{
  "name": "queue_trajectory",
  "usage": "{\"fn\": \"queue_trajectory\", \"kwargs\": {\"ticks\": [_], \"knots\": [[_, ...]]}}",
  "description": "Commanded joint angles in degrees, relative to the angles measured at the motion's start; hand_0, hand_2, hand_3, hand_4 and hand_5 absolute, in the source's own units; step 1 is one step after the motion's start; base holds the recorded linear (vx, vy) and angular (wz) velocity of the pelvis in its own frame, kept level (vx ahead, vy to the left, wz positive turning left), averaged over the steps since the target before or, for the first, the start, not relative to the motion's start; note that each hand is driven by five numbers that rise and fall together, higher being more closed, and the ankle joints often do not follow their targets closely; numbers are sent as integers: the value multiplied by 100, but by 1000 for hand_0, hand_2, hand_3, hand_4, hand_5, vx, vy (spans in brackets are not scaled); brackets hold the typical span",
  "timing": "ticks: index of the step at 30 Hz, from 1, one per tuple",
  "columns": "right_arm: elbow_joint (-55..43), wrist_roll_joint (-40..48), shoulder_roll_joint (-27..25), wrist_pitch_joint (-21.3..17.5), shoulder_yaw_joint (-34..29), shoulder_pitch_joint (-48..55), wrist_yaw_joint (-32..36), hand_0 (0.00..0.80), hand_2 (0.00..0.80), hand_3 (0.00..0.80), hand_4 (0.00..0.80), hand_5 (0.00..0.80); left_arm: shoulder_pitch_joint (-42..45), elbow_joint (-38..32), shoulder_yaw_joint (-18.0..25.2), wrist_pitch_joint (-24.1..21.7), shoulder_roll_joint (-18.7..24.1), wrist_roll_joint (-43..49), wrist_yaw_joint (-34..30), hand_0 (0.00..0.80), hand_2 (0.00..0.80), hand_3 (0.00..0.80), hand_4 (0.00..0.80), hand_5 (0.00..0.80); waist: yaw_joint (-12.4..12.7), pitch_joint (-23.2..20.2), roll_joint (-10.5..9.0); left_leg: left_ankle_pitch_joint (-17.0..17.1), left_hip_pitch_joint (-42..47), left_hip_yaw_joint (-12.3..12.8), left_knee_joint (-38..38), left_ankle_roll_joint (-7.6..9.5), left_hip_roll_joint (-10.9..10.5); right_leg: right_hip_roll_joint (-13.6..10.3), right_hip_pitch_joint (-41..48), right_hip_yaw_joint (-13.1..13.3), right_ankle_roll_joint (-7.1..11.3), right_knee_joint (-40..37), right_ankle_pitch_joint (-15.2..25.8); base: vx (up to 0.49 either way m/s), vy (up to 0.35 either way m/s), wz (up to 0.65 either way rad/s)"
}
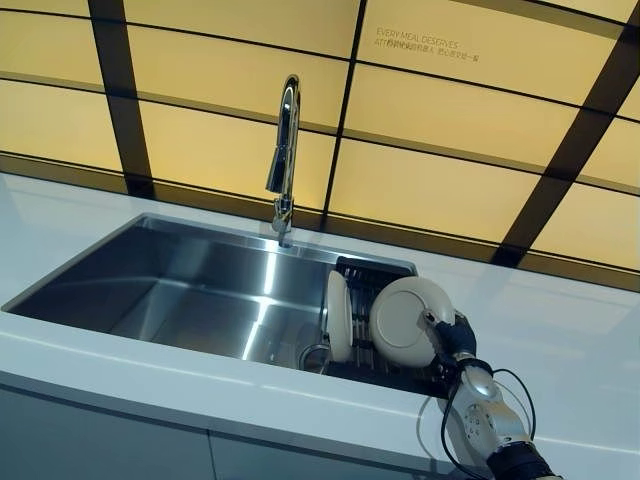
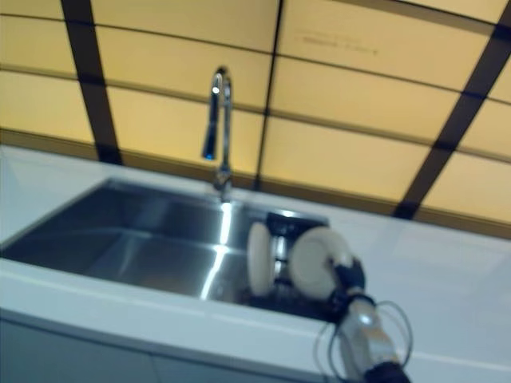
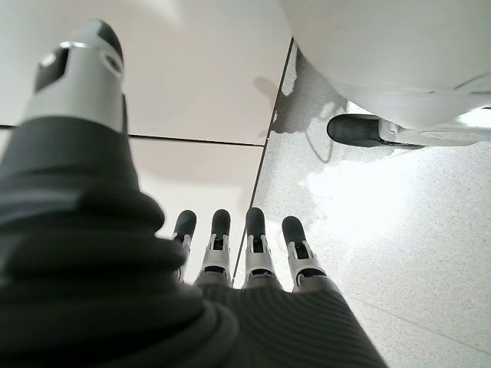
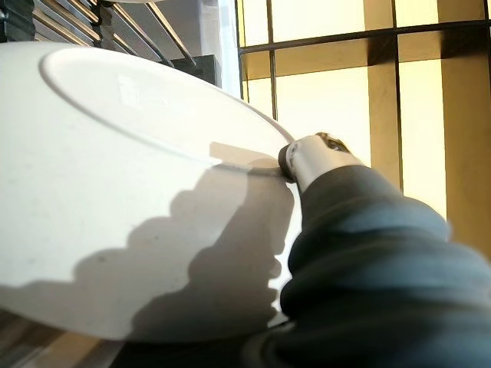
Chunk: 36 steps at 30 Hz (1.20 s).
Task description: Take plates into dishwasher
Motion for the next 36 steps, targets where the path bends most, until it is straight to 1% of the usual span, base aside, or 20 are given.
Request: {"fn": "queue_trajectory", "kwargs": {"ticks": [1,2,4,6,10,11,12,15,18,23,30,36], "knots": [[257,-426,241,-89,449,-65,-410,800,800,800,800,800,-246,-358,-250,45,-257,160,52,0,0,0,0,0,402,343,159,-442,-242,-364,426,274,-325,-697,-373,231,791,576,764,0,0,0],[106,-616,162,-110,409,-198,-592,800,800,800,800,800,-245,-389,-252,82,-250,178,65,0,0,0,0,0,409,344,163,-437,-249,-362,434,275,-323,-697,-377,226,791,580,773,0,0,0],[-3,-805,74,-204,357,-320,-716,800,800,800,800,800,-250,-398,-240,98,-239,224,49,0,0,0,0,0,418,344,169,-435,-247,-370,429,280,-326,-694,-378,221,788,574,779,0,0,0],[-273,-1152,-123,-153,246,-695,-1067,800,800,800,800,800,-253,-481,-236,191,-209,321,20,0,0,0,0,0,456,324,174,-430,-273,-388,436,281,-336,-696,-378,230,779,565,796,-19,-8,9],[-548,-1403,-313,106,239,-1213,-1488,800,800,800,800,800,-261,-499,-279,214,-171,363,-29,0,0,0,0,0,494,294,209,-420,-297,-367,435,290,-345,-688,-350,230,755,531,765,-9,1,3],[-614,-1469,-367,213,264,-1450,-1703,800,800,800,800,800,-280,-483,-295,211,-169,397,-48,0,0,0,0,0,517,272,218,-417,-311,-361,429,294,-357,-682,-333,234,737,501,763,0,0,0],[-633,-1475,-375,270,270,-1518,-1740,800,800,800,800,800,-284,-481,-299,212,-165,392,-55,0,0,0,0,0,520,268,223,-418,-315,-359,432,294,-359,-681,-331,236,733,499,758,0,0,0],[-698,-1613,-435,614,386,-2052,-2105,800,800,800,800,800,-335,-432,-340,208,-137,393,-120,0,0,0,0,0,554,233,252,-415,-330,-330,424,297,-382,-671,-297,252,695,464,722,-6,12,0],[-654,-1534,-476,836,456,-2402,-2316,800,800,800,800,800,-366,-374,-397,187,-116,376,-156,0,0,0,0,0,584,199,260,-419,-335,-325,426,308,-408,-668,-275,269,674,440,722,-2,10,-1],[-438,-1465,-505,1102,573,-2980,-2675,800,800,800,800,800,-425,-280,-511,178,-103,435,-169,0,0,0,0,0,666,148,269,-406,-340,-315,417,318,-424,-643,-208,258,626,380,684,0,0,0],[-156,-1501,-627,1232,718,-3806,-3248,800,800,800,800,800,-472,-194,-594,189,-25,443,-205,0,0,0,0,0,750,97,302,-375,-342,-300,415,322,-441,-621,-166,265,583,325,680,1,2,0],[41,-1498,-931,1190,752,-4421,-3589,800,800,800,800,800,-479,-163,-642,211,67,552,-269,0,0,0,0,0,807,62,301,-341,-328,-308,373,324,-471,-632,-159,245,580,314,736,0,0,0]]}}
